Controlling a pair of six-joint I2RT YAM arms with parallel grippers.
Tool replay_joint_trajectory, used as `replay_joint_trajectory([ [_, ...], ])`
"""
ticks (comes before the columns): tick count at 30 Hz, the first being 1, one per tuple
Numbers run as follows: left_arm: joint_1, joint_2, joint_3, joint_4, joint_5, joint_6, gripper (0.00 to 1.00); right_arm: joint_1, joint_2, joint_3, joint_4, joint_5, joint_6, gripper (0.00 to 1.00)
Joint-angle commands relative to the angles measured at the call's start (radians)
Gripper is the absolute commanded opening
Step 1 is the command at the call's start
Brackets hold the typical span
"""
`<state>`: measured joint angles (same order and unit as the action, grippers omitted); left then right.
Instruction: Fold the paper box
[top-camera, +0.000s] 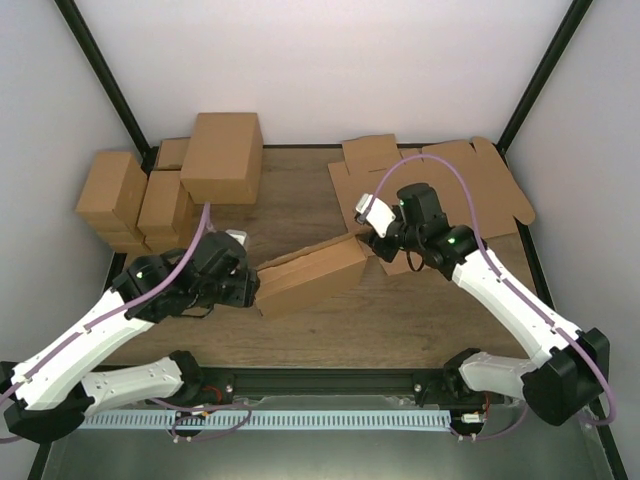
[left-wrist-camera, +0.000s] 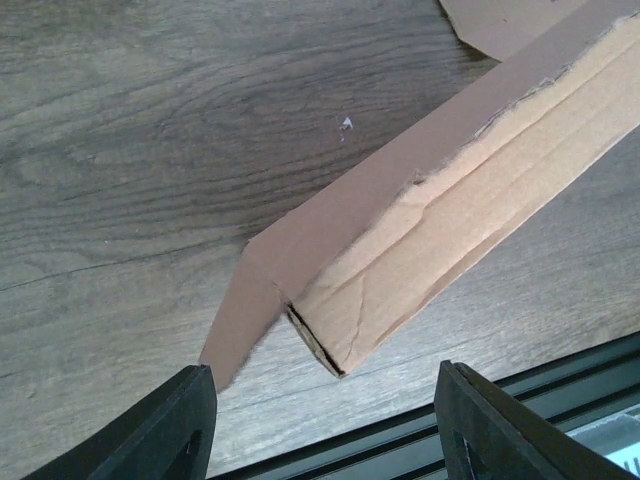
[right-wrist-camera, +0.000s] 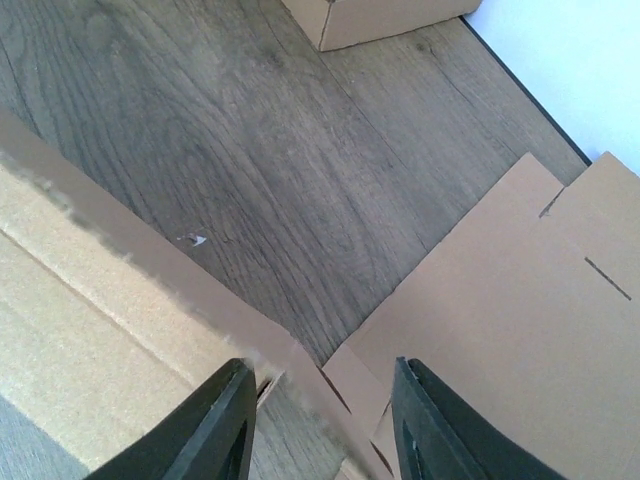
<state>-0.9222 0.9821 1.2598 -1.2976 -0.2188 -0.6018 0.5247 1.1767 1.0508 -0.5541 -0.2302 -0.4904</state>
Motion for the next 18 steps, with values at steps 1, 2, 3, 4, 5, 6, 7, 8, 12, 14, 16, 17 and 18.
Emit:
replay_joint_trajectory([
  [1, 0.003, -0.022, -0.039, 0.003, -0.006, -0.038, 0.60, -0.005, 0.014, 0.057, 0.012, 0.000, -0.012, 0.37],
  [2, 0.002, -0.022, -0.050, 0.007, -0.007, -0.039, 0.59, -0.005, 0.017, 0.059, 0.011, 0.000, -0.011, 0.36],
  [3, 0.003, -0.021, -0.060, 0.012, -0.008, -0.042, 0.58, -0.005, 0.026, 0.061, 0.007, -0.002, -0.009, 0.34],
  [4, 0.002, -0.021, -0.068, 0.016, -0.010, -0.046, 0.56, -0.005, 0.028, 0.064, 0.003, -0.003, -0.007, 0.34],
  [5, 0.002, -0.020, -0.077, 0.020, -0.013, -0.049, 0.56, -0.005, 0.033, 0.066, -0.001, -0.003, -0.007, 0.32],
  [6, 0.003, -0.022, -0.086, 0.024, -0.015, -0.051, 0.56, -0.005, 0.035, 0.067, -0.007, -0.005, -0.004, 0.30],
  [7, 0.003, -0.021, -0.093, 0.025, -0.021, -0.055, 0.55, -0.005, 0.036, 0.068, -0.009, -0.005, 0.000, 0.27],
  [8, 0.002, -0.020, -0.099, 0.020, -0.030, -0.060, 0.55, -0.005, 0.035, 0.070, -0.011, -0.010, 0.005, 0.24],
  [12, 0.002, -0.019, -0.112, 0.010, -0.070, -0.084, 0.41, -0.005, 0.039, 0.082, -0.030, -0.032, 0.038, 0.06],
  [14, 0.002, -0.020, -0.113, 0.015, -0.081, -0.090, 0.32, -0.004, 0.045, 0.092, -0.047, -0.042, 0.067, 0.01],
  [16, 0.003, -0.020, -0.114, 0.024, -0.079, -0.091, 0.22, -0.002, 0.055, 0.108, -0.072, -0.050, 0.122, 0.01],
  [17, 0.002, -0.018, -0.113, 0.027, -0.077, -0.091, 0.17, -0.002, 0.061, 0.116, -0.087, -0.054, 0.155, 0.01],
  [18, 0.002, -0.014, -0.110, 0.029, -0.069, -0.090, 0.12, 0.000, 0.068, 0.126, -0.104, -0.064, 0.179, 0.01],
])
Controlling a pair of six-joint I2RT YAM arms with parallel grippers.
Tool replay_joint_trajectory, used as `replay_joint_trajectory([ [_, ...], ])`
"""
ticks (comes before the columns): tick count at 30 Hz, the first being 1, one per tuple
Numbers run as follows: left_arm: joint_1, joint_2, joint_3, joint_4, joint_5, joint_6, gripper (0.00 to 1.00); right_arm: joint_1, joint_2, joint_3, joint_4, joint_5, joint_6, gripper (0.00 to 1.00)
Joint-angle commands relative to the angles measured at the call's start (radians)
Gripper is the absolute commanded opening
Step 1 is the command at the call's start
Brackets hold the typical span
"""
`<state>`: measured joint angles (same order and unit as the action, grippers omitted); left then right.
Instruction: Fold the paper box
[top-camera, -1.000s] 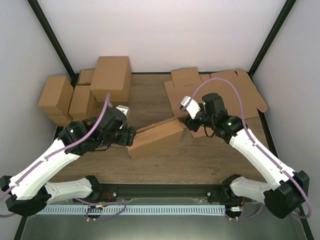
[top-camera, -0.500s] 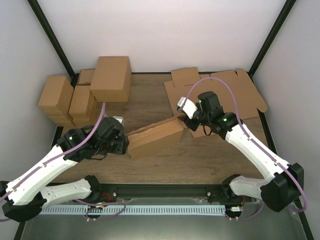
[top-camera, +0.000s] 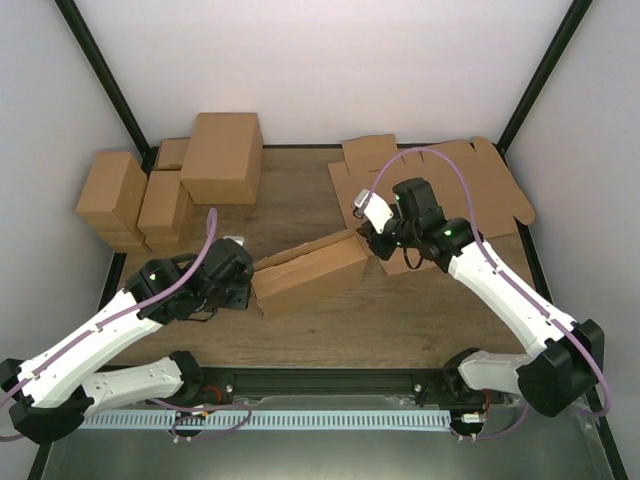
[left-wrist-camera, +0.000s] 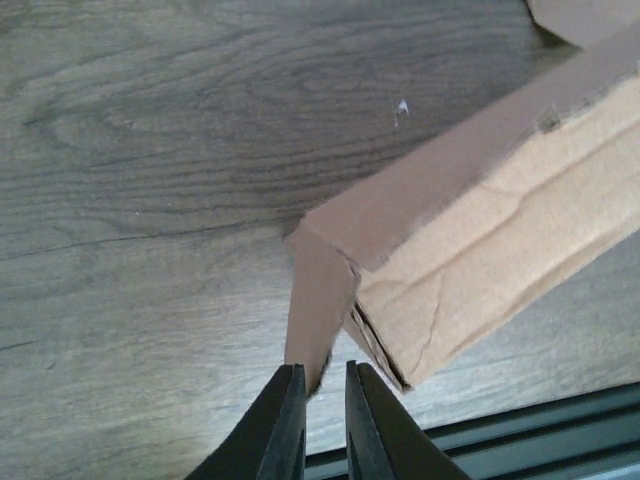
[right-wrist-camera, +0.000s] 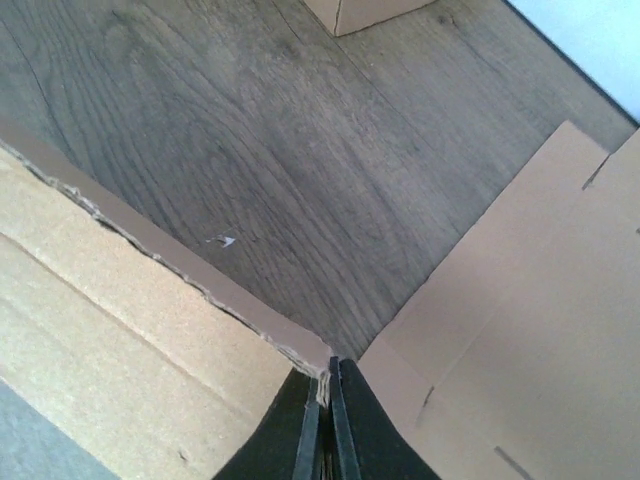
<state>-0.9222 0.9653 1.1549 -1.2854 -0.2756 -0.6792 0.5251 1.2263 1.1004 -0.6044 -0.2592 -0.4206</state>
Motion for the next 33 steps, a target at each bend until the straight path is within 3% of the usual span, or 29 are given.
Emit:
replay_joint_trajectory([
  [1, 0.002, 0.008, -0.001, 0.019, -0.006, -0.014, 0.09, 0.006, 0.025, 0.085, -0.071, -0.045, 0.131, 0.01],
  [3, 0.002, 0.020, 0.006, 0.023, 0.004, -0.014, 0.04, 0.026, 0.041, 0.101, -0.105, -0.050, 0.182, 0.01],
  [14, 0.023, 0.055, 0.091, 0.039, 0.023, -0.144, 0.04, 0.056, 0.155, 0.259, -0.295, 0.034, 0.547, 0.01],
  [24, 0.121, 0.008, 0.080, 0.101, 0.068, -0.167, 0.04, 0.077, 0.113, 0.214, -0.266, 0.081, 0.591, 0.01],
  [33, 0.295, 0.003, 0.021, 0.243, 0.329, -0.194, 0.04, 0.084, 0.140, 0.277, -0.321, 0.088, 0.697, 0.02],
])
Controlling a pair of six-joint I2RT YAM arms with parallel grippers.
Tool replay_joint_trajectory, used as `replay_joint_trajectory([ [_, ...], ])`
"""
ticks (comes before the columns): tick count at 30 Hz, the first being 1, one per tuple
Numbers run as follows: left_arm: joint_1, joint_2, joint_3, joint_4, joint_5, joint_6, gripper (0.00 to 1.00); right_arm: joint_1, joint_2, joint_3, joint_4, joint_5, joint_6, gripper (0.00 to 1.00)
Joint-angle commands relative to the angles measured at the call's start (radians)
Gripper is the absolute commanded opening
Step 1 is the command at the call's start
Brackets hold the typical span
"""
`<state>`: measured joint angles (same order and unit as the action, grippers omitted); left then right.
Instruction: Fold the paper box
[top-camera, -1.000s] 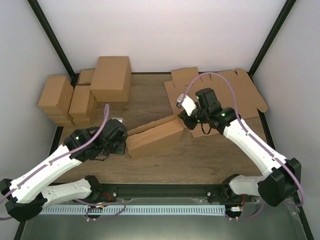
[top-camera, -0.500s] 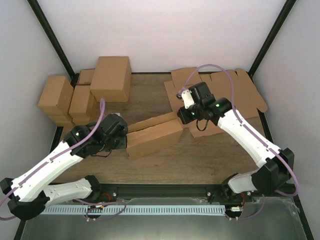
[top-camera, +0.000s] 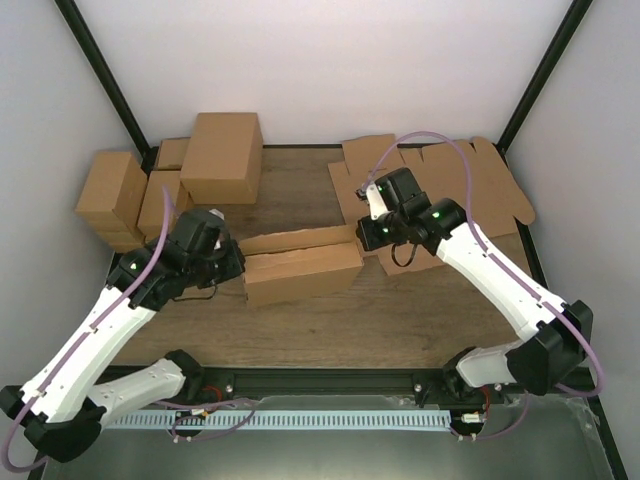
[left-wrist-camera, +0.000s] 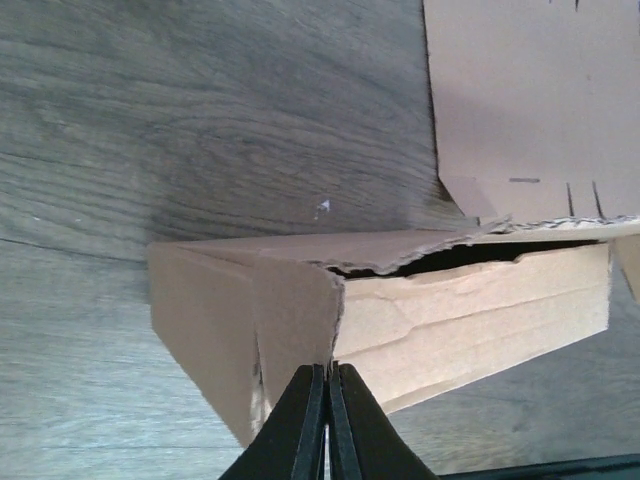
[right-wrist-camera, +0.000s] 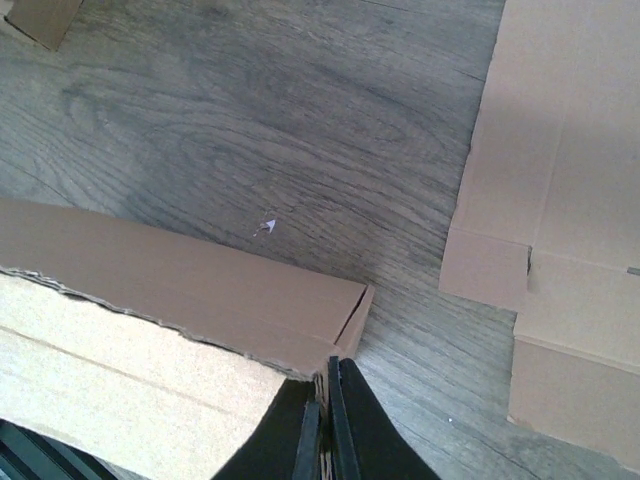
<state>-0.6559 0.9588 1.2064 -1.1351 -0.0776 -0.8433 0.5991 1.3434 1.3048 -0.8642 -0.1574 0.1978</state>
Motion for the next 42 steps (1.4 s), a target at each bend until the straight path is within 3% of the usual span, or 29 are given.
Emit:
replay_joint_trajectory([
  [1, 0.032, 0.015, -0.034, 0.092, 0.136, -0.033, 0.04, 0.010, 0.025, 0.073, -0.063, -0.008, 0.091, 0.02],
  [8, 0.041, 0.017, -0.038, 0.074, 0.131, -0.013, 0.04, 0.013, -0.011, 0.047, -0.021, 0.013, 0.113, 0.02],
  [25, 0.041, 0.080, -0.029, -0.143, 0.113, 0.193, 0.04, 0.013, 0.036, 0.062, -0.032, 0.081, 0.030, 0.03],
  [42, 0.040, 0.052, -0.105, -0.056, 0.173, 0.159, 0.04, 0.018, 0.061, 0.117, -0.073, -0.036, 0.206, 0.09],
])
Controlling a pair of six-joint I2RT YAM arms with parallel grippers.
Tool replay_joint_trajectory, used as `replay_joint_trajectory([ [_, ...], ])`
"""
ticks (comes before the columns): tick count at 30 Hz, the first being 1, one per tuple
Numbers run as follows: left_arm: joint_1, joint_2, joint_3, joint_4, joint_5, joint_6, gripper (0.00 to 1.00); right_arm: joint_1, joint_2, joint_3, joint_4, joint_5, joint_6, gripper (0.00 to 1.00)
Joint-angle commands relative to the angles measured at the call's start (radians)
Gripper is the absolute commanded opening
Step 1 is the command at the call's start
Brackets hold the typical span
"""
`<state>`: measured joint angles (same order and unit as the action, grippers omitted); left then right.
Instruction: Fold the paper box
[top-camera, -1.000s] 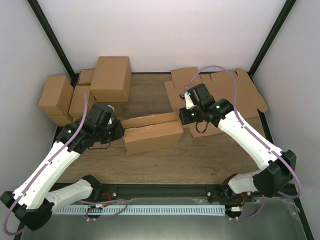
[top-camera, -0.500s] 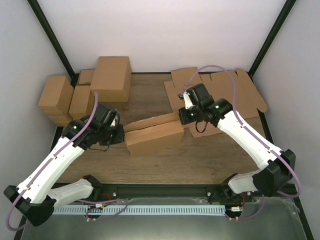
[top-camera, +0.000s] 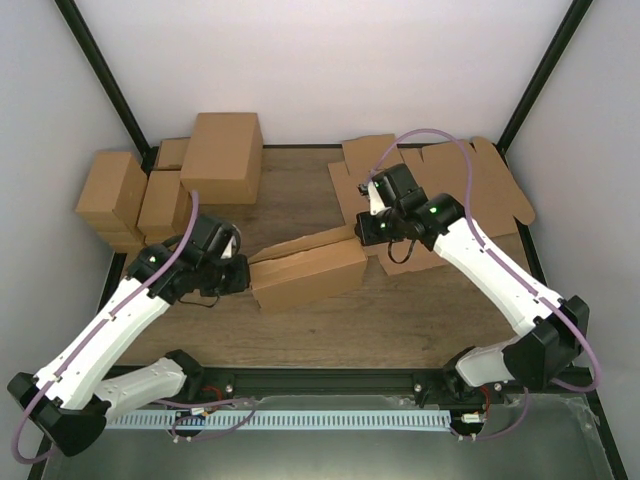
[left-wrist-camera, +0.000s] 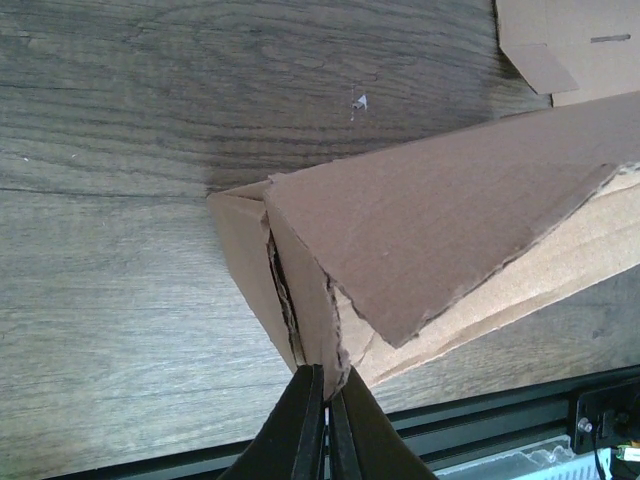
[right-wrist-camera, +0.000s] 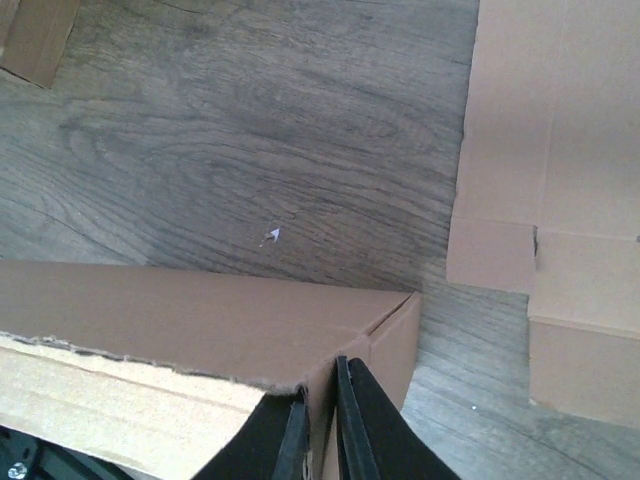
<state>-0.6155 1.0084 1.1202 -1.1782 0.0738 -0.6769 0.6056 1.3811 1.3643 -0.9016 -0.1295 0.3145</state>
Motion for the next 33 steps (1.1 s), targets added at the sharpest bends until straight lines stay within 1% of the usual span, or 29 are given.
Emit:
replay_joint_trajectory([
  [1, 0.000, 0.001, -0.020, -0.009, 0.026, -0.007, 0.04, 0.012, 0.030, 0.065, -0.048, -0.074, 0.103, 0.09],
  [5, 0.000, -0.013, -0.026, 0.014, 0.034, -0.016, 0.04, 0.033, 0.026, 0.058, -0.045, -0.041, 0.128, 0.10],
  [11, 0.000, -0.026, -0.039, 0.024, 0.029, -0.015, 0.04, 0.047, -0.023, -0.024, -0.013, 0.019, 0.115, 0.07],
  [16, 0.000, -0.034, -0.038, 0.021, 0.013, -0.016, 0.04, 0.055, -0.031, -0.043, -0.039, 0.088, 0.061, 0.07],
  [20, 0.000, -0.030, -0.032, 0.017, 0.006, -0.016, 0.04, 0.056, -0.036, -0.043, -0.057, 0.133, 0.025, 0.04],
  [26, 0.000, -0.024, -0.031, 0.021, 0.007, -0.016, 0.04, 0.056, -0.047, -0.064, -0.043, 0.130, 0.017, 0.02],
  [30, 0.000, -0.022, -0.028, 0.020, 0.002, -0.015, 0.04, 0.056, -0.052, -0.079, -0.039, 0.162, 0.001, 0.01],
  [33, 0.000, -0.019, -0.025, 0.024, 0.006, -0.015, 0.04, 0.055, -0.054, -0.078, -0.043, 0.150, 0.007, 0.01],
])
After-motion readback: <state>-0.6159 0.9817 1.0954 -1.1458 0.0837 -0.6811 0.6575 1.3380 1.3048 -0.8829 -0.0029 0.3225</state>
